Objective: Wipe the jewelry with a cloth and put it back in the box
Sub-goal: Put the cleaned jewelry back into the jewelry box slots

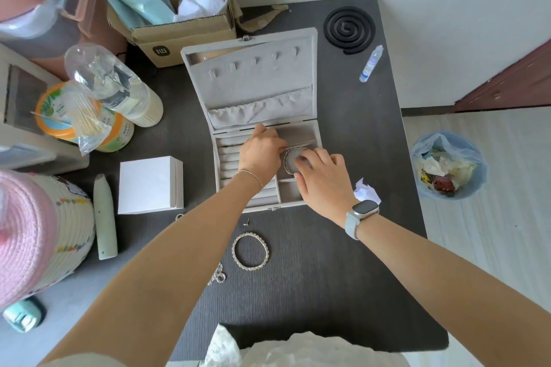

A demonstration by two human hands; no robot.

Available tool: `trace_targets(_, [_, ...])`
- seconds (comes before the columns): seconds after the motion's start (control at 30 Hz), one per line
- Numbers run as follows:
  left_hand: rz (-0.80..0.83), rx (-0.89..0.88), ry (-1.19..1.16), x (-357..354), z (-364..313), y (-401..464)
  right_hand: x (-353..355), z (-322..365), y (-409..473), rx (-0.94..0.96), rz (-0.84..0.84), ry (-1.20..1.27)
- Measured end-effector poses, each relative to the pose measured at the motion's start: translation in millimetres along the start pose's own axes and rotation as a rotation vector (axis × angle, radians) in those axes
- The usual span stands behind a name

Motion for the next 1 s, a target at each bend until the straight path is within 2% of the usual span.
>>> trace_targets(0.27, [0.042,-0.052,-0.002,-0.3,2.7,-0.4,-4.5,0.8,0.5,0.038,0.046,0.015])
trace_targets(0.43, [-0.034,-0.176,0.088,1.8,-4.5,-3.5,0.2,1.5,-2.4,0.005,0.023,0.063])
trace_targets(0.57, [0.084,-0.122,0.063,-1.6,-0.4,-4.4,2.5,4.2,-6.4,-0.005,-0.029,0.081])
trace_targets(0.87, [0.041,-0.083,-0.009,-3.6,-2.1,-4.5,0.5,0.7,-11.7,0.047,0.006,0.055])
trace_targets(1.0, [0.079,-0.135,-0.069,-1.6,-0.6,-4.2,16.0,9.1,-18.0,0.081,-0.102,0.153])
Point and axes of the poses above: each hand's wrist, its own y-axis towards the middle knuckle, its own x-axis out of the back of the hand, z = x × y, the point moved 5 cm from there along y, towards the middle knuckle, and after that the axes turned 6 degrees about -x, right-handed, at the moved point
